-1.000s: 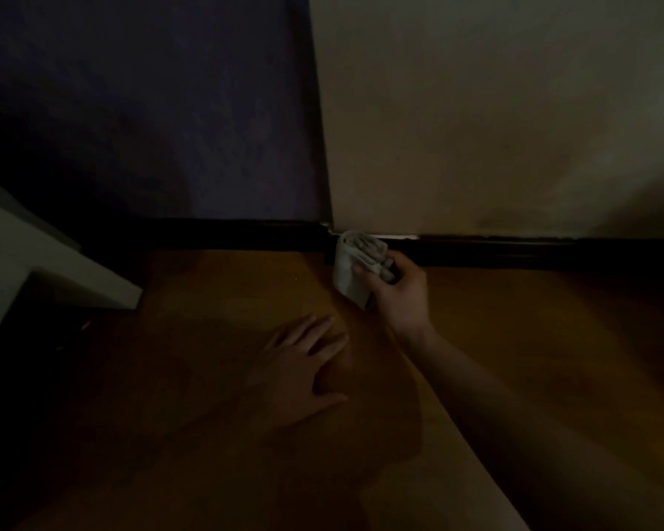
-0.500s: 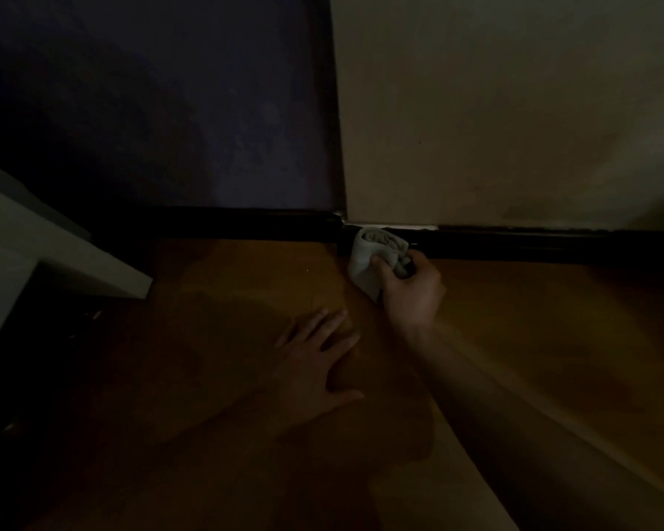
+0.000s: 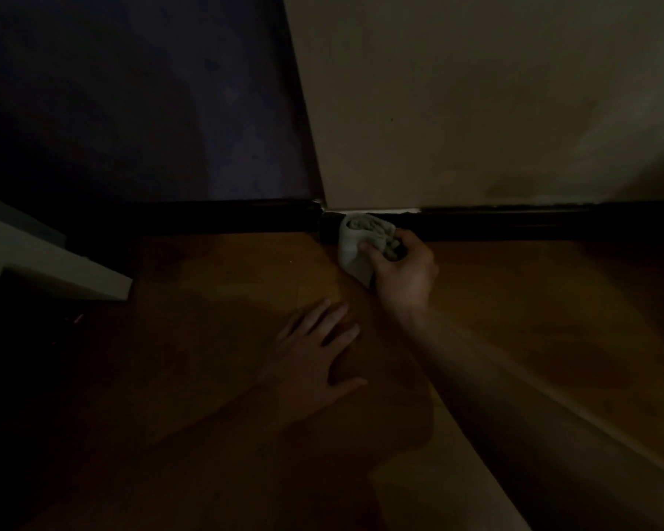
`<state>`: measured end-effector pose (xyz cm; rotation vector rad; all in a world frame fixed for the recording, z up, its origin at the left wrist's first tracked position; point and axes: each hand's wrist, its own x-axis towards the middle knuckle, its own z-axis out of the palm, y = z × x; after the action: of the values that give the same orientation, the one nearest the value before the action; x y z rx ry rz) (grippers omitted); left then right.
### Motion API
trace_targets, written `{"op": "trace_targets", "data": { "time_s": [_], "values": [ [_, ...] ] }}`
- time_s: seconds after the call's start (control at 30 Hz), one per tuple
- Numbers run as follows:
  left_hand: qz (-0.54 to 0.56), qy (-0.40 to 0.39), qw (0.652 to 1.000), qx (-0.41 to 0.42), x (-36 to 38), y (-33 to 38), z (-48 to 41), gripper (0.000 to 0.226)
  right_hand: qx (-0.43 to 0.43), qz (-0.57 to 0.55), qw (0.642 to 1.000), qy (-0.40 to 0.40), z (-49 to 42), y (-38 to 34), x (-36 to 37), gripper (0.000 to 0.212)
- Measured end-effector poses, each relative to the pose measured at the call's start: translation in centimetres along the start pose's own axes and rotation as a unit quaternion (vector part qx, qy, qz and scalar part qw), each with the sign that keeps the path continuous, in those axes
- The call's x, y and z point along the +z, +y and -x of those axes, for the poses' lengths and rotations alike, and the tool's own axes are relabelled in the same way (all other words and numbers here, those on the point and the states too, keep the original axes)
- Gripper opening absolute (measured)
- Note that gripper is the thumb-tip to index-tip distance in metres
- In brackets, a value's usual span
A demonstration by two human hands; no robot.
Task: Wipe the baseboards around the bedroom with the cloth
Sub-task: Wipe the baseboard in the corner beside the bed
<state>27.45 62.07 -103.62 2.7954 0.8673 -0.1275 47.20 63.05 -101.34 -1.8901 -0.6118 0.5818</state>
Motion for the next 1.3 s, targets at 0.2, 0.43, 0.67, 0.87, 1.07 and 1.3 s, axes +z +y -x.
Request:
{"op": "trace_targets", "data": {
  "time_s": [0.2,0.43,0.67,0.87,1.07,1.3],
  "values": [
    [-0.002,0.015,1.000,-0.002,0.3,0.1,0.1,0.077,0.018,-0.009,0.999,0.030,-0.4,0.9,-1.1,0.027],
    [-0.009,0.017,1.000,0.000,0.5,0.1,0.0,0.075,-0.001,0.008,1.000,0.003,0.1,-0.2,0.0,0.032],
    [-0.018,0.006,1.000,0.012,-0.2,0.6,-1.7,0.075,0.037,0.009,0.998,0.059,-1.4,1.9,-4.2,0.026],
    [0.014,-0.005,0.999,0.034,0.4,2.5,-3.4,0.078,0.051,-0.004,0.988,0.143,-3.3,4.2,-10.1,0.047],
    [-0.012,-0.003,0.998,0.057,0.4,2.8,-4.1,0.077,0.039,-0.001,0.991,0.125,-2.9,3.6,-9.8,0.036],
    [-0.010,0.020,0.999,0.032,0.8,3.7,-3.7,0.075,0.026,0.016,0.996,0.089,-2.6,3.0,-7.6,0.031]
  ]
}}
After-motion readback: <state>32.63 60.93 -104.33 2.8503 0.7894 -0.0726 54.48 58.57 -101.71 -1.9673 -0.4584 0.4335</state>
